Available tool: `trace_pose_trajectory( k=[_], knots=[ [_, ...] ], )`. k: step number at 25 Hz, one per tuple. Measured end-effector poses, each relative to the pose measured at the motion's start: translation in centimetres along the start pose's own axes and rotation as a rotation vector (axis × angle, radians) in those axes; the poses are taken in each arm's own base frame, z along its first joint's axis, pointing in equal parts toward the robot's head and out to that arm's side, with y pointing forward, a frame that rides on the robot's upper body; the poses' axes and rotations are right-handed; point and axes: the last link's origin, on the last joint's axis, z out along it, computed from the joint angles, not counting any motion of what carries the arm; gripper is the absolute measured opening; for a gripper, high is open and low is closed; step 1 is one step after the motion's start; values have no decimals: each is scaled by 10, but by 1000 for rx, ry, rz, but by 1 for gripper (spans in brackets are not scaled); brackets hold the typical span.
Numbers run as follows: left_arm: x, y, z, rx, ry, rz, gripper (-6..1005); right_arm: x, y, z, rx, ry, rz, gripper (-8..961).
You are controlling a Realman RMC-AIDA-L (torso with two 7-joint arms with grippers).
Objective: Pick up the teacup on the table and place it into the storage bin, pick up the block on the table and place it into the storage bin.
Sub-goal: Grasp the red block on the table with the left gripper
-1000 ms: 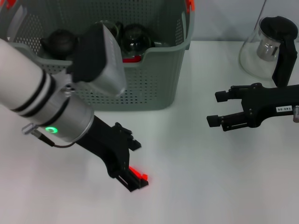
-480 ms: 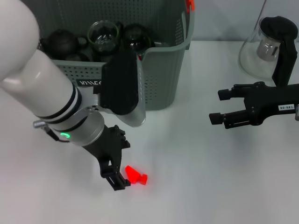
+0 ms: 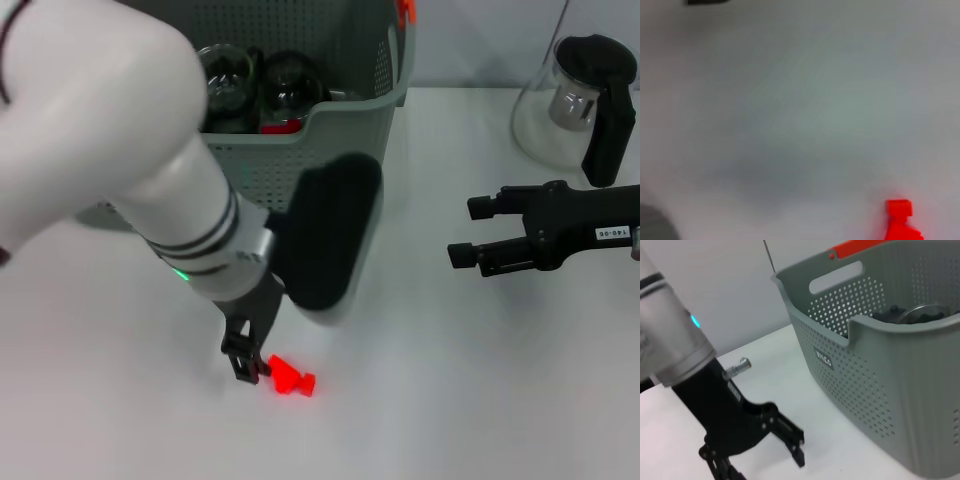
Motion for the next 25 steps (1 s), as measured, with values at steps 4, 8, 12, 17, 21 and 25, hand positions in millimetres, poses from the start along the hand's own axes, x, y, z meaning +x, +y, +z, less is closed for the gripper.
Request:
trace_pose_trajectory(
  k=[4,8,12,17,21,25],
  knots=[
    [8,7,7,-39,-25,65,950,1,0,-1,0,-4,8,928],
    [12,13,12,-83,-45,99,950,1,0,-1,0,-4,9,928],
    [15,18,17,-119,-62,126,951,1,-1,-1,6,-6,7,928],
    [22,19,17,-130,-48,151,951,1,0,0,4,-7,8,928],
    [24,19,20,-143,-39,171,951,1,0,0,2,-7,8,927],
    [26,14,23,-145,-42,181,951,2,1,1,2,-7,9,927]
  ],
)
